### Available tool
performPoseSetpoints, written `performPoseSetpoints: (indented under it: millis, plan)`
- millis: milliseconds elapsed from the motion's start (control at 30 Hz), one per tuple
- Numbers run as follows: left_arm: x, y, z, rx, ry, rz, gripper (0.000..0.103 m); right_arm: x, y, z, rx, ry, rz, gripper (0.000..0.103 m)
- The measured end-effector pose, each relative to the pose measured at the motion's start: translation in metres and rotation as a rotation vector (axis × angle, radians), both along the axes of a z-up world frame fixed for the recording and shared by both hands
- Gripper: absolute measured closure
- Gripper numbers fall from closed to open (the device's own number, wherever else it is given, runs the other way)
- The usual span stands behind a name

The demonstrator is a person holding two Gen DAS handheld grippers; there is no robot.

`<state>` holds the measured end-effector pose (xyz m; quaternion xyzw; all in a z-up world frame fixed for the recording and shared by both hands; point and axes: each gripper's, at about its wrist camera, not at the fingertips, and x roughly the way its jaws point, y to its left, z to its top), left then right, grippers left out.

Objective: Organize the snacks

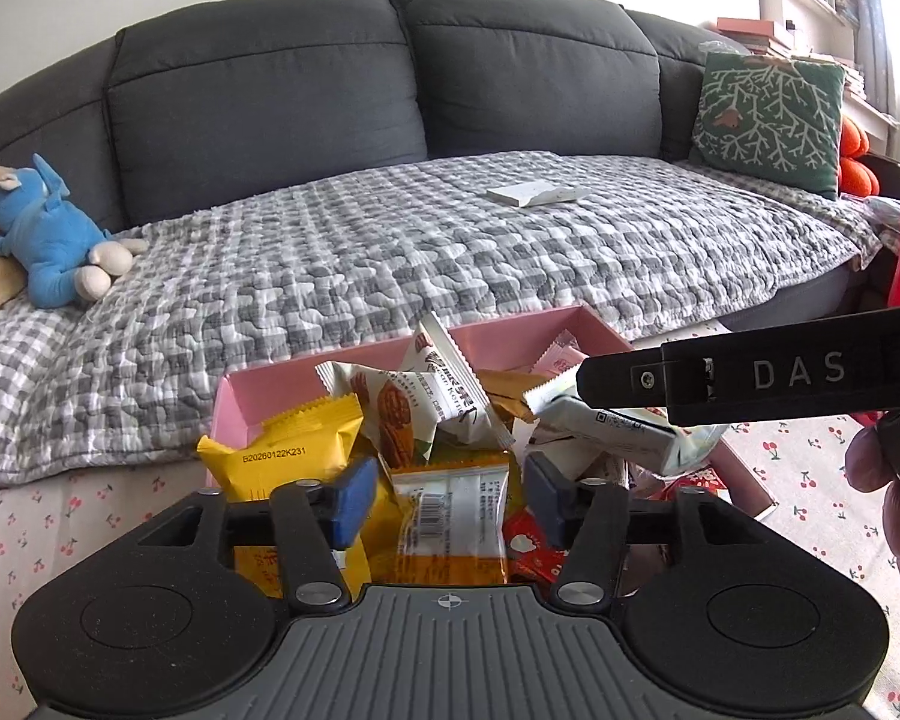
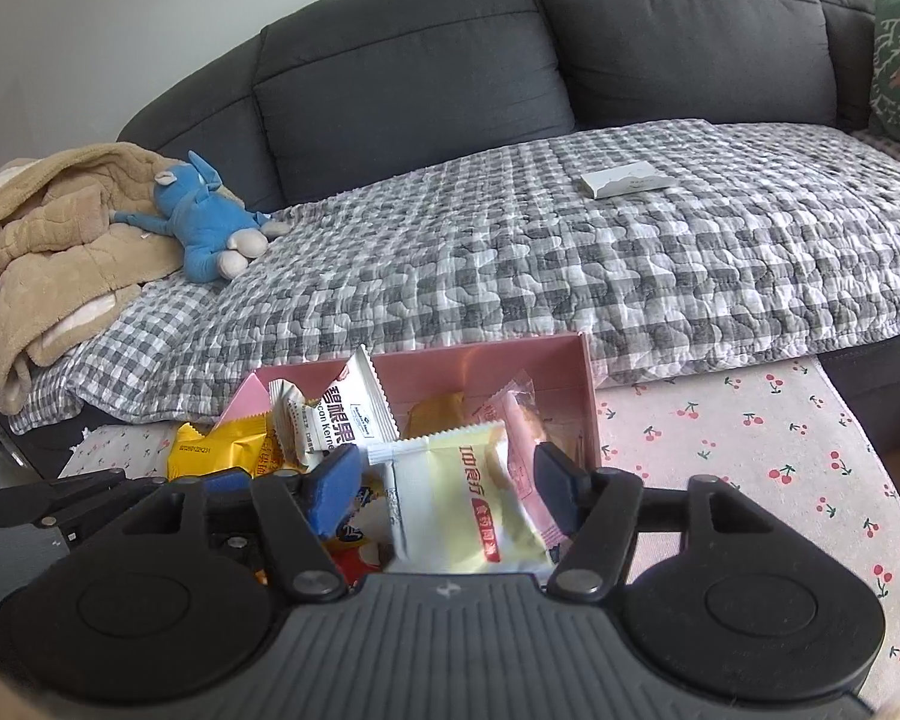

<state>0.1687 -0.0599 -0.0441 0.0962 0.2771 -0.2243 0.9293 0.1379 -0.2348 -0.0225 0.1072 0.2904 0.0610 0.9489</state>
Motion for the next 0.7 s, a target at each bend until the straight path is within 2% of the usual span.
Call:
performPoseSetpoints:
  millis: [33, 167, 433, 700]
  plan:
    - [-0.002, 0.001, 0.001, -0.005, -0.005, -0.001, 0.035, -0.001, 0.0, 0.001, 0.0, -0.001, -0.001, 0.036]
    - [-0.008, 0.001, 0.006, -0.01, -0.01, -0.009, 0.028, -0.005, -0.002, 0.004, -0.011, -0.004, -0.005, 0.03]
    - [-0.032, 0.012, 0.018, 0.007, -0.019, 0.013, 0.02, -0.026, -0.009, 0.016, -0.016, -0.021, -0.025, 0.018]
    - [-0.065, 0.038, 0.022, 0.058, -0.003, 0.1, 0.012, -0.064, -0.01, 0.019, -0.076, -0.034, -0.024, 0.01]
